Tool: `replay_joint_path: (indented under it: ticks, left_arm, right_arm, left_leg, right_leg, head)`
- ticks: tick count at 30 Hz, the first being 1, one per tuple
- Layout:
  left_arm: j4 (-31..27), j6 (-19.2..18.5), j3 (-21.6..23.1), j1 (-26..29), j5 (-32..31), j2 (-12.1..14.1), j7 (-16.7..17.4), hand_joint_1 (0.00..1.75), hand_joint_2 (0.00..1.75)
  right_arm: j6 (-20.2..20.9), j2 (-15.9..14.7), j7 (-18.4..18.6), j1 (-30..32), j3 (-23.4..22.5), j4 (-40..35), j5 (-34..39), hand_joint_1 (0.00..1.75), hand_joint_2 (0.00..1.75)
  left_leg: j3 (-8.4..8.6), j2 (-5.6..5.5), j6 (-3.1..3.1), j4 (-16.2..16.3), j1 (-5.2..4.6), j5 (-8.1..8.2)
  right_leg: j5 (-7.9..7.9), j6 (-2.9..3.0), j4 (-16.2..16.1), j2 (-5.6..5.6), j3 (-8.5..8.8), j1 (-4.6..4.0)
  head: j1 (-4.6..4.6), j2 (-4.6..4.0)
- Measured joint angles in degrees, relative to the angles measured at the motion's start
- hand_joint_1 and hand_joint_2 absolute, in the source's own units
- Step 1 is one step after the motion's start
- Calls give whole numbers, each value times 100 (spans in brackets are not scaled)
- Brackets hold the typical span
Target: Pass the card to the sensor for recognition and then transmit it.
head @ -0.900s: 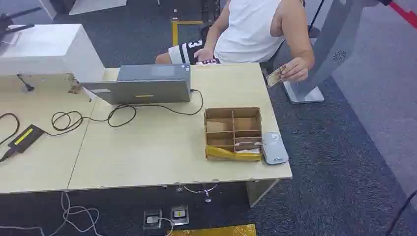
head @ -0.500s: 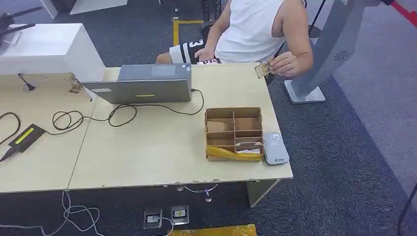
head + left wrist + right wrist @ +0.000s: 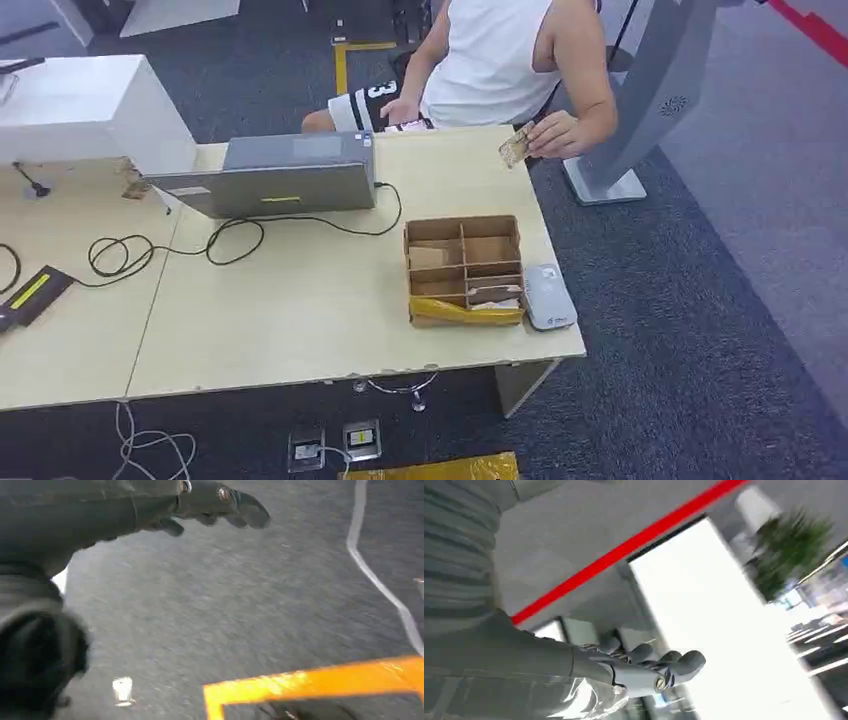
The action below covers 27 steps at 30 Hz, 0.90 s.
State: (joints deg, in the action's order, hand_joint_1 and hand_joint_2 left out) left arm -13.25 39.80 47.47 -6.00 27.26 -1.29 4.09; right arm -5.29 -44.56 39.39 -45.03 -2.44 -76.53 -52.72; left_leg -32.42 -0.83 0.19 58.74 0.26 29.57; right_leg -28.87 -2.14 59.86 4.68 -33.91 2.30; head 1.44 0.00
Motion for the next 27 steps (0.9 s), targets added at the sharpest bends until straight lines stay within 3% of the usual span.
replay_joint_path:
  ticks: [4, 9, 19, 27]
  left_arm:
    - [-9, 0, 4, 13, -114, -26, 0, 0, 0]
    - [-9, -20, 13, 63, -210, -11, 2, 0, 0]
    - [-9, -39, 85, 64, -203, -9, 74, 0, 0]
    - [-11, -77, 190, 57, -164, -2, 136, 0, 0]
  right_arm:
    - [-101, -24, -11, -34, 1209, -1189, -263, 0, 175]
    - [-98, -20, 4, -113, 2473, -1933, -488, 0, 175]
    - [30, 81, -53, -213, 3857, -2403, -582, 0, 175]
    - [-72, 536, -348, -357, 4721, -2355, -540, 0, 175]
  left_leg:
    - [-40, -132, -3, 4, 9, -54]
    - [19, -221, -17, 7, 29, -74]
    - [20, -217, -20, 5, 30, -74]
    - [21, -218, -27, 5, 37, -79]
  right_leg:
    - [-2, 3, 3, -134, -14, -10]
    - [-9, 13, 5, -219, -23, -26]
    - [-10, 17, 3, -224, -16, -28]
    - [-9, 18, 5, -223, -15, -36]
  head:
    - [-26, 0]
    - [-28, 0]
    - [-24, 0]
    - [-24, 0]
